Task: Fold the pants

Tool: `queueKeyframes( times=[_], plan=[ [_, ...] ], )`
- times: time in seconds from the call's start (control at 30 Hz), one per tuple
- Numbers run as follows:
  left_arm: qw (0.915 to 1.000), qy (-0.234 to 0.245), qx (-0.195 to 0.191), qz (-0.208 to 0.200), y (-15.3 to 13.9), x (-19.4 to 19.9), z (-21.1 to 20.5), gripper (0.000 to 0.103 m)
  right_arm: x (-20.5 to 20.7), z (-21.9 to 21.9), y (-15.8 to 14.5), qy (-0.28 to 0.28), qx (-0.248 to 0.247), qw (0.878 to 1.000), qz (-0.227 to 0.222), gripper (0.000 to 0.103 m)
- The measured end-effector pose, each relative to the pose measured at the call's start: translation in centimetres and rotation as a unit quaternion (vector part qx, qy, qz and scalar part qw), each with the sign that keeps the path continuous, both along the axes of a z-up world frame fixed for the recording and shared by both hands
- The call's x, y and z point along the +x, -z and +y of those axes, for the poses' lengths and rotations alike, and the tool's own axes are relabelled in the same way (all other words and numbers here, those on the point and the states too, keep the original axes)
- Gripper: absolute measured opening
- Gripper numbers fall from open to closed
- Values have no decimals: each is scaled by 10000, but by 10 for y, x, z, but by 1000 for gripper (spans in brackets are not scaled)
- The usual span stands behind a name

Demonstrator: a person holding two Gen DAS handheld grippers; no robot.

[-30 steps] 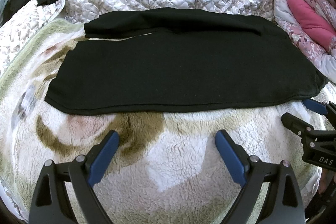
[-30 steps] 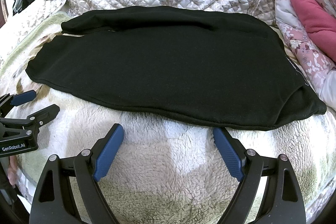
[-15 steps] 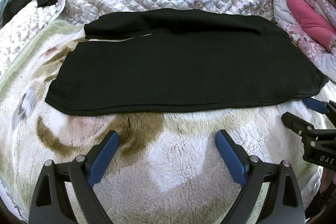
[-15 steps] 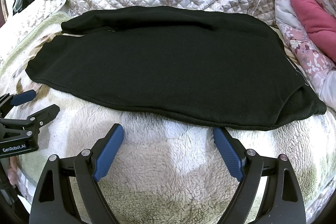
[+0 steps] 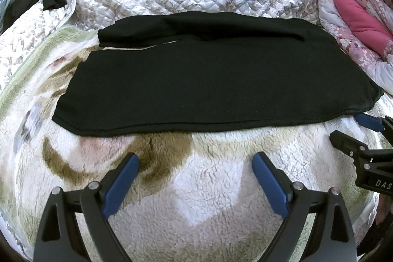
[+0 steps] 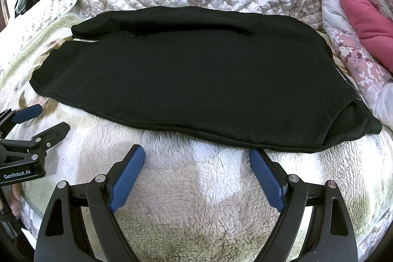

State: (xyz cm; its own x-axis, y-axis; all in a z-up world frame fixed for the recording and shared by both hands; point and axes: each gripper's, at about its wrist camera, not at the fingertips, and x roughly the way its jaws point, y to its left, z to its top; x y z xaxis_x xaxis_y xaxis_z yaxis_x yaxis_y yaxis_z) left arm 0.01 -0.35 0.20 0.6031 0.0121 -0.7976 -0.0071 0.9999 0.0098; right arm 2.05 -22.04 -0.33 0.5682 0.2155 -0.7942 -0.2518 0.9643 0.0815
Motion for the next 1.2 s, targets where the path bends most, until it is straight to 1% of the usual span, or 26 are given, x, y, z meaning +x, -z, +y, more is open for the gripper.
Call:
queueKeyframes(
  times=[0.47,0.67,0.93,1.07,1.2],
  plan=[
    [10000,-11,-12,3,-1,0,0,96,-1,3,-1,-5,-30,10000,-45,87],
    [10000,2,-23,-15,-2,-1,0,96,2,4,-2,-18,37,10000,-32,87],
    [9999,58,-85,-30,-2,-2,1,95,-6,-7,-6,-113,387,9992,-37,87],
    [9999,34,-134,-67,-3,-3,2,94,-5,-17,-8,39,511,9987,-11,87],
    [9997,-30,-229,-126,-5,-3,7,90,-2,-27,-11,203,622,9979,-2,87]
  ],
)
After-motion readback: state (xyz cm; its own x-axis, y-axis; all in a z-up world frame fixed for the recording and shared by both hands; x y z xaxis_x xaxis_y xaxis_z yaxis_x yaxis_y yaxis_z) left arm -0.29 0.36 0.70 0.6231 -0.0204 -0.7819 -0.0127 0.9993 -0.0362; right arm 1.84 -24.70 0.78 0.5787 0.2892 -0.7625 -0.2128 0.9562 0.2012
